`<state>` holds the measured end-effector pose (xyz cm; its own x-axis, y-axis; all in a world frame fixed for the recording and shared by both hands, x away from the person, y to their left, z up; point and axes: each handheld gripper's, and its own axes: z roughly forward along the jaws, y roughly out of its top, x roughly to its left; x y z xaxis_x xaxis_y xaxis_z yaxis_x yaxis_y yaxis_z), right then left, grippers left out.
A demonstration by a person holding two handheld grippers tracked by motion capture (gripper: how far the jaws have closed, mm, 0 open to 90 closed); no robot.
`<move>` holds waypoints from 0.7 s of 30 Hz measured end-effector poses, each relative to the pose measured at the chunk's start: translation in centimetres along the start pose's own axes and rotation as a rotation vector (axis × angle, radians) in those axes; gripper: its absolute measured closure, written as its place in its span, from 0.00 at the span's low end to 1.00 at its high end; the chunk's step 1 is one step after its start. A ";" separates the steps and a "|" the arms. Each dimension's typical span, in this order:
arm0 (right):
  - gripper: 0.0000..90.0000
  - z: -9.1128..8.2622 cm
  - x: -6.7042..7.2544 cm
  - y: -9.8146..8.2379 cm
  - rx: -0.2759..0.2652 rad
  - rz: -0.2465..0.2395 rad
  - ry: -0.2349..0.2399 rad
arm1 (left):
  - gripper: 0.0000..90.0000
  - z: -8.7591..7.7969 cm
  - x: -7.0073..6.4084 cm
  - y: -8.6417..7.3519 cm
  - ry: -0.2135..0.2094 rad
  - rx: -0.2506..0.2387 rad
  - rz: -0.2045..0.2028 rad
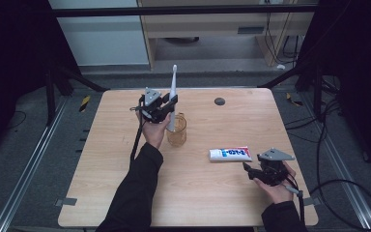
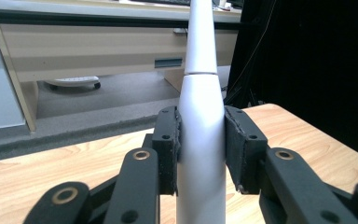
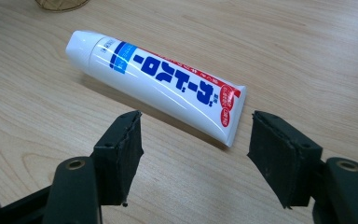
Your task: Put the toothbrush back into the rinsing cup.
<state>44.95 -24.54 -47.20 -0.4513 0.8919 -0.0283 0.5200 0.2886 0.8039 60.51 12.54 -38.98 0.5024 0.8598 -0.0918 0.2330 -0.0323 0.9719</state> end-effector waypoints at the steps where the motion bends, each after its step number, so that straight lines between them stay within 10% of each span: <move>1: 0.38 0.0 0.0 0.0 0.000 0.000 0.000 | 0.74 0.0 0.0 -0.1 0.000 0.002 0.004; 21: 0.38 0.0 0.0 0.0 0.005 -0.001 -0.003 | 0.74 0.2 -0.5 -3.4 -0.017 0.054 0.014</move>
<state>44.96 -24.50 -47.23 -0.4497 0.8926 -0.0313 0.5227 0.2914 0.8011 59.64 12.15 -42.26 0.5196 0.8505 -0.0818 0.2702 -0.0727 0.9600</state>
